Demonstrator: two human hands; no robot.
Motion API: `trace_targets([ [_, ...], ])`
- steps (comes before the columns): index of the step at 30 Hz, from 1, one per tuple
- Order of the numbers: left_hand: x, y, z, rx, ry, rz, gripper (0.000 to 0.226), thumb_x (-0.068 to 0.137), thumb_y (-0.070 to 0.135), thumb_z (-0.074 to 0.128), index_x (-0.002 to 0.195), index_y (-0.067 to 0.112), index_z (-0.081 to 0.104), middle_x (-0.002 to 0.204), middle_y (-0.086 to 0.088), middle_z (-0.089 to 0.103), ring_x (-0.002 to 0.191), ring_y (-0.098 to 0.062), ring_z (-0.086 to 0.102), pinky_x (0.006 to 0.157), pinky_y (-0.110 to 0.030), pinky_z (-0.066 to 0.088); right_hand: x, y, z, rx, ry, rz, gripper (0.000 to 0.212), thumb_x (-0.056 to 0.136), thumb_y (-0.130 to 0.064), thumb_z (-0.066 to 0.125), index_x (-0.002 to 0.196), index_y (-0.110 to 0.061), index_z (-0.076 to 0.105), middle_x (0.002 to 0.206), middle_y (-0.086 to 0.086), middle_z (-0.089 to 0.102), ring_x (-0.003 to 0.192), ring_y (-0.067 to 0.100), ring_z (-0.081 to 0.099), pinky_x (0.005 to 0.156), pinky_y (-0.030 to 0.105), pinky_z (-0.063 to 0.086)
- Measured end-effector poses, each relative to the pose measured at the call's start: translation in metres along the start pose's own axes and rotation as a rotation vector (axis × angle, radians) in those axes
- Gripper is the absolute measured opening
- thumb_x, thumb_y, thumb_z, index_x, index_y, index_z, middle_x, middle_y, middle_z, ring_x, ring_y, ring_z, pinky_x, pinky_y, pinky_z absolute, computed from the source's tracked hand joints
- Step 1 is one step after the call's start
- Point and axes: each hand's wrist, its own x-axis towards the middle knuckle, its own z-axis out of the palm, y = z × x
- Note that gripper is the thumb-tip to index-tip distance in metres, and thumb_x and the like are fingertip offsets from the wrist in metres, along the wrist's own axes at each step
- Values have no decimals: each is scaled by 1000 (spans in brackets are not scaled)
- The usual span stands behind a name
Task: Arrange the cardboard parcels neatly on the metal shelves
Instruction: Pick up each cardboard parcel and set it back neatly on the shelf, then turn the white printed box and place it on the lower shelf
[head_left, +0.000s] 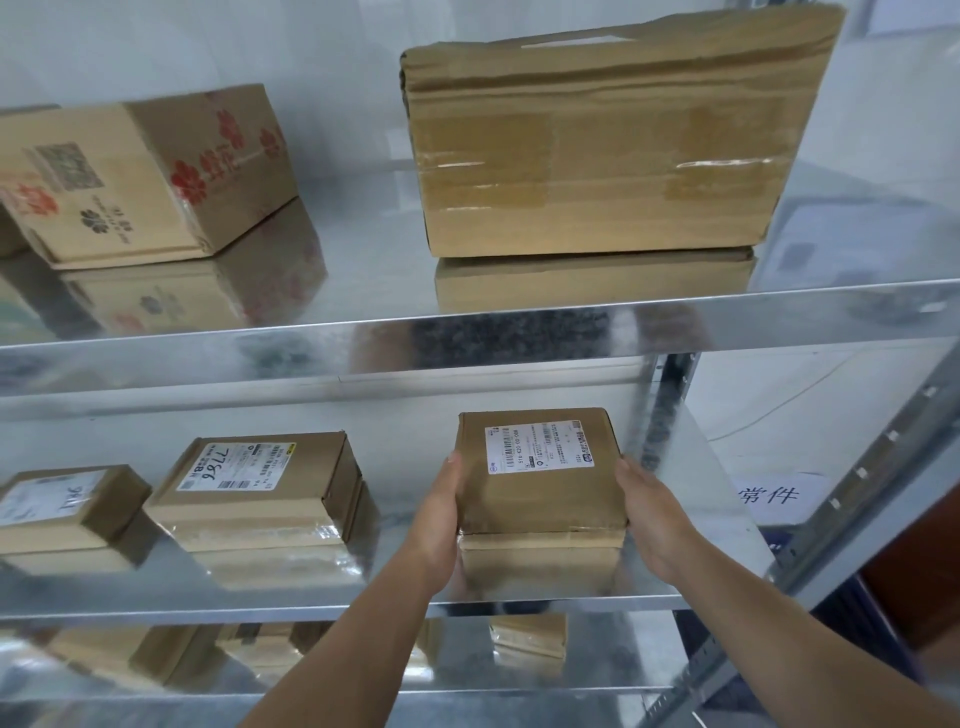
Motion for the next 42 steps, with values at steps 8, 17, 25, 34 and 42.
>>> trace_targets([
  [8,5,-3,-2,26,0,-6,44,109,50,29,118,32,68,104,16,77,106,-2,65,84,-21,45,-8,-11,2,-42,10,30,41,104,-55,31,111,-39,68,124,-8,70,122,20,61,115,51,41],
  [17,0,4,-11,2,49,-3,46,107,52,34,137,23,55,138,9,60,135,-13,48,117,-30,28,-18,-32,7,-202,134,-17,61,98,-63,28,141,-29,54,142,5,59,127,31,55,114,50,40],
  [25,-17,26,-67,-30,210,122,50,106,44,46,147,16,48,143,-4,58,129,-21,55,112,-40,39,-55,-78,65,-372,142,-395,36,110,-32,36,143,-27,52,134,3,58,100,18,49,73,23,41],
  [34,-102,16,-177,-124,485,220,24,104,35,53,115,19,66,117,-4,70,110,-21,66,99,-40,50,-109,-66,215,-339,-273,-425,17,106,-33,50,100,-30,65,106,-2,71,99,21,66,88,39,54],
  [42,-212,-21,-302,-246,841,138,21,105,26,52,93,15,64,82,0,62,72,-14,56,67,-27,43,-188,-34,352,-462,-629,-333,24,103,-28,49,98,-11,65,106,13,70,105,36,66,98,55,53],
])
